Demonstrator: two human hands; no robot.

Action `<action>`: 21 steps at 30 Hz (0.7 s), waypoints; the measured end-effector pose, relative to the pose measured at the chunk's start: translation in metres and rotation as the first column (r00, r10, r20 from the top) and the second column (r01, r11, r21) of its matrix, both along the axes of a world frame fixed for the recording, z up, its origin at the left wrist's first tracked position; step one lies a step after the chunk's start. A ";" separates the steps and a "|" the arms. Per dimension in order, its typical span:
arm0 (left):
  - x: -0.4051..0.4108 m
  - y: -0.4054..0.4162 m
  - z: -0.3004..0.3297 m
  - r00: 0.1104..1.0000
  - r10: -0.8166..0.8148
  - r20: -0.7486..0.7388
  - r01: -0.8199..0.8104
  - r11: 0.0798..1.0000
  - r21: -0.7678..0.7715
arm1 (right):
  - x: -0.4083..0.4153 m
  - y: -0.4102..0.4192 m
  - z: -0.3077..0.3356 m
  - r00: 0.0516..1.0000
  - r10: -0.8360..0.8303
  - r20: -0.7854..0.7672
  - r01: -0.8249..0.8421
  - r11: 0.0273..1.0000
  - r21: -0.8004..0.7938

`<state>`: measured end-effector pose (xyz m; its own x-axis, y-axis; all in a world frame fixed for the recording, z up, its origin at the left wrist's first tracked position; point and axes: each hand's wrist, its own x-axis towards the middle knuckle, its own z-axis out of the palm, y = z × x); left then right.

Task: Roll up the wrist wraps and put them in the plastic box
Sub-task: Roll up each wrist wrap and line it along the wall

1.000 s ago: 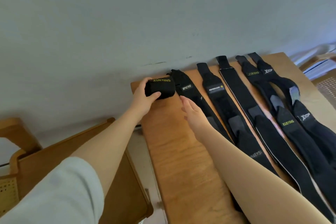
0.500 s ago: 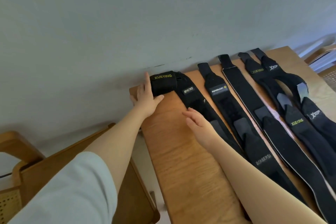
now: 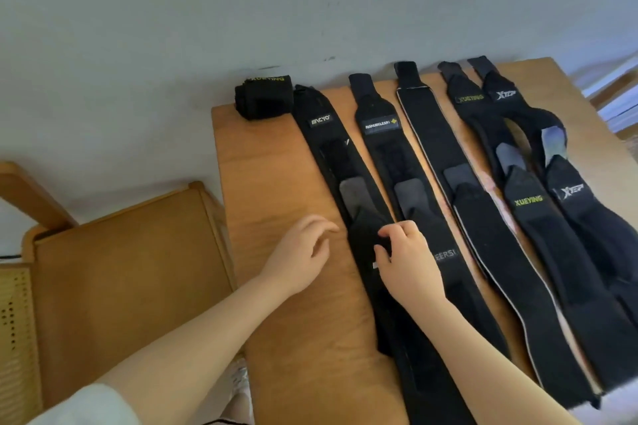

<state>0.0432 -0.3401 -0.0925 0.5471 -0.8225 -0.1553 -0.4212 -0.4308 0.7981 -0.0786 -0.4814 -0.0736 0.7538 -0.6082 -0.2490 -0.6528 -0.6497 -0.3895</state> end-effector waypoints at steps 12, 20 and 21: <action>-0.097 -0.043 0.033 0.267 0.615 -0.742 -0.620 0.699 0.356 | -0.055 0.016 0.003 0.968 0.251 -0.023 -0.248 0.965 0.089; -0.089 -0.042 0.033 0.417 0.609 -0.674 -0.568 0.754 0.329 | -0.050 0.015 0.006 0.992 0.072 0.104 -0.101 0.942 0.320; -0.089 -0.043 0.033 0.473 0.616 -0.629 -0.558 0.763 0.327 | -0.050 0.015 0.004 0.995 0.062 0.074 -0.082 0.952 0.295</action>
<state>-0.0456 -0.3829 -0.0599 0.6124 -0.3206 -0.7226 0.5849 -0.4311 0.6870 -0.1287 -0.4668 -0.0696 0.8128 -0.4573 -0.3608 -0.5765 -0.5426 -0.6110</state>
